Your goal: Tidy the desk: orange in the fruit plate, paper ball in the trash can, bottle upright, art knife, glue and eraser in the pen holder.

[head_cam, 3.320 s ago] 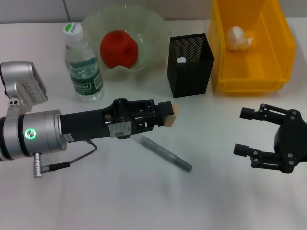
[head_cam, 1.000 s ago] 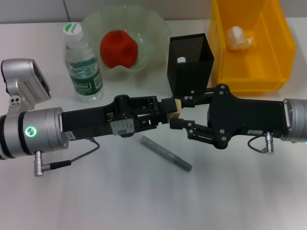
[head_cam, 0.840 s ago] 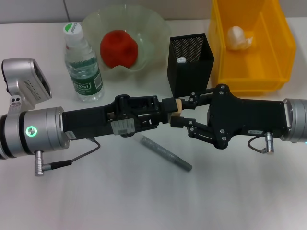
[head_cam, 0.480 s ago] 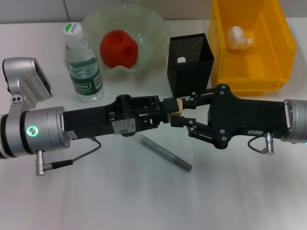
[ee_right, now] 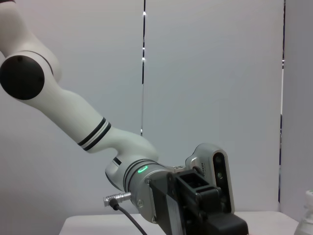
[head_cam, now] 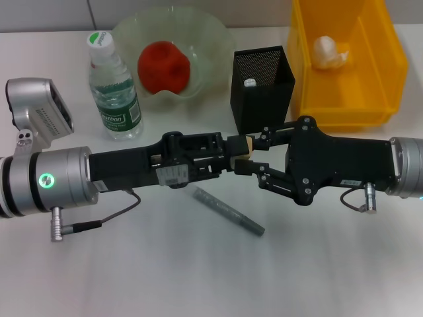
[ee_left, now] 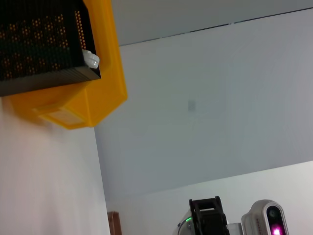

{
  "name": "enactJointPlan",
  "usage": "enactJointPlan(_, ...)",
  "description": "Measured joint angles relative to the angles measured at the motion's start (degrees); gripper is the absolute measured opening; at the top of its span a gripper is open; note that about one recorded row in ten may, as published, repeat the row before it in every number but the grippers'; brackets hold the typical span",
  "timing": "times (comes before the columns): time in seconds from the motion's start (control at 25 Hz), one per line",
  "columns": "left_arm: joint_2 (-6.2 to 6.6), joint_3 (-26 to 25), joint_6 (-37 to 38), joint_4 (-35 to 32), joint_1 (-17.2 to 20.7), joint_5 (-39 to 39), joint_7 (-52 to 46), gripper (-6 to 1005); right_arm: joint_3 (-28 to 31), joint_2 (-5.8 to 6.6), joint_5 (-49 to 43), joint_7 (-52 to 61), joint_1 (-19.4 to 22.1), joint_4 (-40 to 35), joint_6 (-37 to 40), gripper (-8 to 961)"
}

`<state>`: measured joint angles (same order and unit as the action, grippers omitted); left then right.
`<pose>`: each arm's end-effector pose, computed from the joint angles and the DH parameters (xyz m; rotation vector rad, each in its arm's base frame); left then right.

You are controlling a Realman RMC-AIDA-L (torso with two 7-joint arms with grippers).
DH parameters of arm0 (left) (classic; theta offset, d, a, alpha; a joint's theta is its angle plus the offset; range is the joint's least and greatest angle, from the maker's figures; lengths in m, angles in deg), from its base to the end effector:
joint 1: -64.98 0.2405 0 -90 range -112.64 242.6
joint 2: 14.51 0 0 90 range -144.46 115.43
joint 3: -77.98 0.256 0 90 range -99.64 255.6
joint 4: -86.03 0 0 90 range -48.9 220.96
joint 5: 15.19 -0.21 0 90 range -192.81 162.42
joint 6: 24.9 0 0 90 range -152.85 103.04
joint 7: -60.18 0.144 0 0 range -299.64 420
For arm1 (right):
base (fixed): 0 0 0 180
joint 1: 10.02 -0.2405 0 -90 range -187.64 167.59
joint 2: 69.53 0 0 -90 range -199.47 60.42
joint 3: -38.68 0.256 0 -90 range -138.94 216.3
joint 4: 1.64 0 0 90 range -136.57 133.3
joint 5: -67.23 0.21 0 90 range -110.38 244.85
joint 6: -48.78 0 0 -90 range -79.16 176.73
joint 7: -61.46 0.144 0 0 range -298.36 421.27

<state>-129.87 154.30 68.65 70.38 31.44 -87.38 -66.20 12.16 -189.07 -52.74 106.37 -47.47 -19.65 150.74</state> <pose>-0.2207 0.2977 -0.0465 1.9565 1.7184 0.9214 0.2216 0.3009 -0.0371 -2.7828 -0.0067 1.1050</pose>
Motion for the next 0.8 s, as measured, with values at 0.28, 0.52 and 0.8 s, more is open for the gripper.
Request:
enactJointPlan(0.28, 0.34, -0.3, 0.0, 0.0, 0.4, 0.0, 0.4, 560, 0.1, 0.01, 0.1, 0.0, 0.2, 0.0, 0.0, 280)
enactJointPlan(0.52, 0.39, -0.3, 0.0, 0.0, 0.4, 0.0, 0.5, 685, 0.1, 0.02, 0.2, 0.0, 0.3, 0.0, 0.0, 284)
enactJointPlan(0.8, 0.45, -0.2, 0.5, 0.0, 0.5, 0.1, 1.9, 791, 0.1, 0.02, 0.2, 0.0, 0.5, 0.0, 0.4, 289)
